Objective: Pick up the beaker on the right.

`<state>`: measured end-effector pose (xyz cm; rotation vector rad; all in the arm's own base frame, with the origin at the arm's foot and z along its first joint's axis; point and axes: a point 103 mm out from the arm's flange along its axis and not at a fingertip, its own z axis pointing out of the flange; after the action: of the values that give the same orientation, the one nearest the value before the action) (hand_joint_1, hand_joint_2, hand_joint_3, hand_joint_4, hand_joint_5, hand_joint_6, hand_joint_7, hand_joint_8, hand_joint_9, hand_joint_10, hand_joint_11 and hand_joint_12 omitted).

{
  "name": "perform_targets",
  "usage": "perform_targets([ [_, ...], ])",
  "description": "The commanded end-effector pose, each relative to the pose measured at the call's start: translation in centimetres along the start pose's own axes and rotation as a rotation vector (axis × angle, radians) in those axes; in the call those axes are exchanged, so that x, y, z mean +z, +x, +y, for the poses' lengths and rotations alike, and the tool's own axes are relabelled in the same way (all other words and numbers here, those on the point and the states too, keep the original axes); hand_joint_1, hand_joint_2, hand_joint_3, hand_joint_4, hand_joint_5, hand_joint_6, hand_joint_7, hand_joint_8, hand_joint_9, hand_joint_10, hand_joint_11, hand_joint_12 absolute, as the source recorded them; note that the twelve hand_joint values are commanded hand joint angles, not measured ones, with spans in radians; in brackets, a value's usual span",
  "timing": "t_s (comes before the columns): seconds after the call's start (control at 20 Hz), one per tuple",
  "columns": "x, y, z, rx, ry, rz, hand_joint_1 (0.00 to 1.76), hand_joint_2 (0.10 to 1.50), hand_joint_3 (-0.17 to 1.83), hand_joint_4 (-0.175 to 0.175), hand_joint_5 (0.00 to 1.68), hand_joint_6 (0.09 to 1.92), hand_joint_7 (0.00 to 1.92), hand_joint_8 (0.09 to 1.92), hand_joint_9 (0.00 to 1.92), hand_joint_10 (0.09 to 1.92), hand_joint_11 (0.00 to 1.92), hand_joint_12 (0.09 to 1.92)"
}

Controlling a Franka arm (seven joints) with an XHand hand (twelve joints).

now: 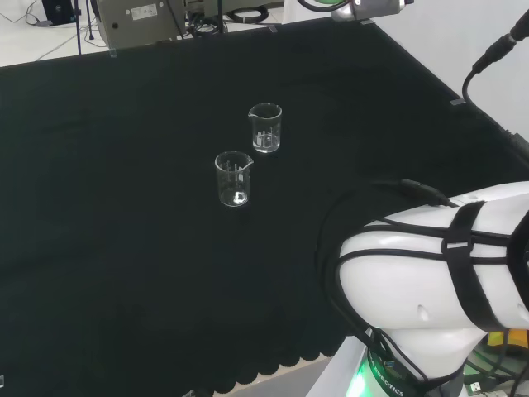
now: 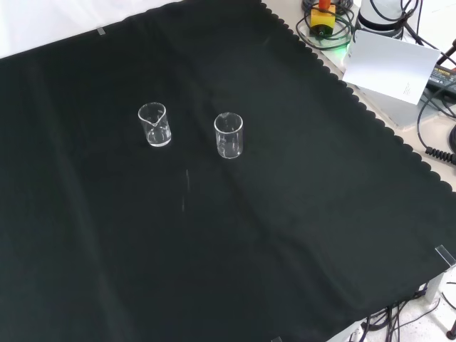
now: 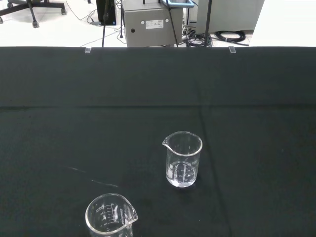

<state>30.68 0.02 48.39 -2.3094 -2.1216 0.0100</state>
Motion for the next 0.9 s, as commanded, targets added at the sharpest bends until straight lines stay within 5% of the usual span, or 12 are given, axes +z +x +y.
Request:
perform_targets([
  [0.05, -0.1, 0.0, 0.0, -0.003, -0.012, -0.011, 0.13, 1.26, 0.0, -0.013, 0.27, 0.12, 0.03, 0.53, 0.46, 0.09, 0.03, 1.41],
  [0.5, 0.6, -0.4, 0.5, 0.015, 0.001, -0.018, 0.0, 1.34, 0.04, -0.016, 0.26, 0.09, 0.01, 0.49, 0.44, 0.09, 0.03, 1.38],
  [0.9, 4.3, -2.2, 2.9, 0.05, 0.046, 0.0, 0.0, 1.34, 0.04, -0.018, 0.28, 0.09, 0.03, 0.5, 0.45, 0.09, 0.04, 1.39],
])
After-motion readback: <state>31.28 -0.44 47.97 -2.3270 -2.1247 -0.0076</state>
